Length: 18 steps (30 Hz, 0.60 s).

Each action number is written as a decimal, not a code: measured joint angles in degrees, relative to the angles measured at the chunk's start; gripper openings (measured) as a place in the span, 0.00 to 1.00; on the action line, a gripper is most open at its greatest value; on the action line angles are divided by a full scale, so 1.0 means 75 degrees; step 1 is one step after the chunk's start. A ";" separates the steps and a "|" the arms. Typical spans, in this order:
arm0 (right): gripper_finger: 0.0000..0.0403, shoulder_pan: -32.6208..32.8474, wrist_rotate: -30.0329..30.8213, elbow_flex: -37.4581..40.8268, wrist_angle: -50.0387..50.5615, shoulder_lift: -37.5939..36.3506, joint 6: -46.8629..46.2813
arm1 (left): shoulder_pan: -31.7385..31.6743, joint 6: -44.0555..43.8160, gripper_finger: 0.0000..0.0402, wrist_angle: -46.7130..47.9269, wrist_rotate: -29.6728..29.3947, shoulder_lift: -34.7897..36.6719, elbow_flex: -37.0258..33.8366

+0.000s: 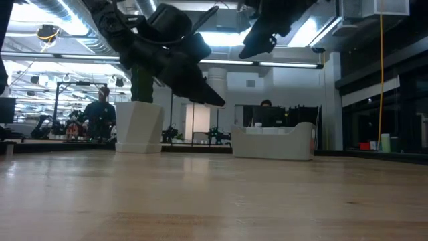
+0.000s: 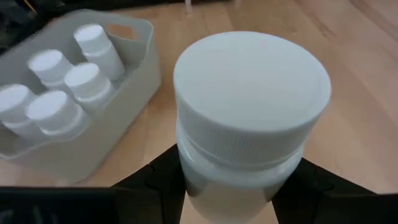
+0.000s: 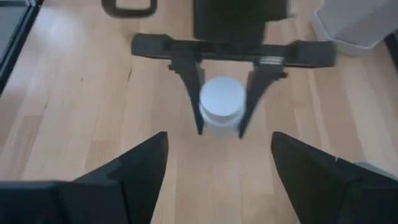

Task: Pick and place pill bottles into a basket
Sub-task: Put the white pill bottle into the gray bin

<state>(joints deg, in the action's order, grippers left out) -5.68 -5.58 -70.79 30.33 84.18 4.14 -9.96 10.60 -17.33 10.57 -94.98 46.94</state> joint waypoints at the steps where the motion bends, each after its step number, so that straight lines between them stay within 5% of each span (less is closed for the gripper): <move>1: 0.70 0.0003 0.0000 -0.0041 -0.0009 0.0110 0.0082 | 0.0002 0.0021 0.44 -0.0065 -0.0075 0.0000 0.0000; 18: 0.70 0.0027 0.0274 -0.0352 -0.0615 0.1368 0.0146 | 0.0012 0.0237 0.44 -0.0120 -0.0141 0.0003 0.0000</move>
<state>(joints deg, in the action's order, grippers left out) -5.47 -3.53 -73.44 25.71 94.44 5.24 -9.87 12.37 -18.23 9.51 -94.96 46.94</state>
